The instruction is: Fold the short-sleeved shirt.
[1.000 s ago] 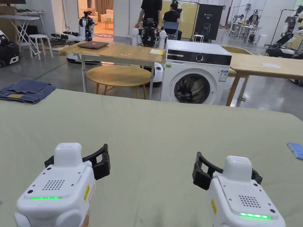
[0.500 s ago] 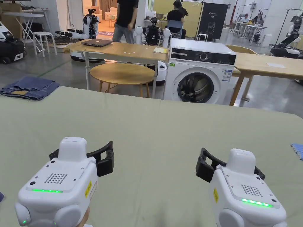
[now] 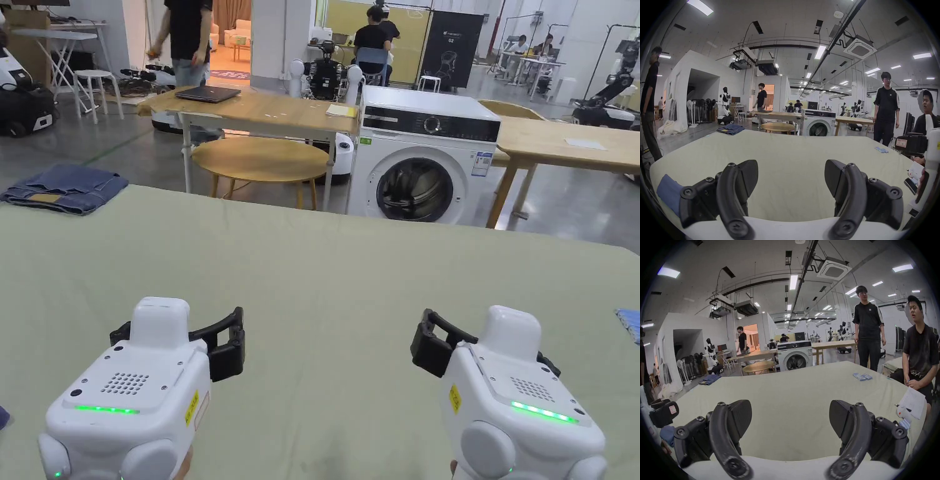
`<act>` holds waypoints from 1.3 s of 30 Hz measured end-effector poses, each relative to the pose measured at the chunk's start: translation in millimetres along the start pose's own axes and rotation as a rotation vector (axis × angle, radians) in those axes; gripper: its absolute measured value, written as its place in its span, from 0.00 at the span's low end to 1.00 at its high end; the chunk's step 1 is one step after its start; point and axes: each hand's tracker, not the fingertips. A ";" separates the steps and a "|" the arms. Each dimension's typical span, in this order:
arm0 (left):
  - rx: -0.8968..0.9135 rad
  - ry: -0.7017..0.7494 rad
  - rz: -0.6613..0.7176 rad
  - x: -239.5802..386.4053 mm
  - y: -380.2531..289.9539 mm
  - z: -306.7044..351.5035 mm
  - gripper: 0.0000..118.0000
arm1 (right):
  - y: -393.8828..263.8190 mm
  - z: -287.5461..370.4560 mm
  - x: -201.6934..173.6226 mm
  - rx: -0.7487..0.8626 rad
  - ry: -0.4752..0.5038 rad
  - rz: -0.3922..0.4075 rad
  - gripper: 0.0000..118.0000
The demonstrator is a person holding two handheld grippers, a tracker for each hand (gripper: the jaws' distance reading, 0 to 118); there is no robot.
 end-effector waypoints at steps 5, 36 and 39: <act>0.000 0.000 -0.008 0.2 0.7 -0.2 0.72 | -1.5 -0.5 -4.0 0.002 -0.030 0.030 0.84; -0.022 -0.019 -0.026 0.5 2.6 -5.5 0.72 | -5.1 -10.9 -5.8 -0.071 0.022 0.045 0.84; -0.012 -0.016 -0.031 1.3 3.2 -5.6 0.72 | -8.8 -11.7 -4.6 -0.061 0.039 0.057 0.84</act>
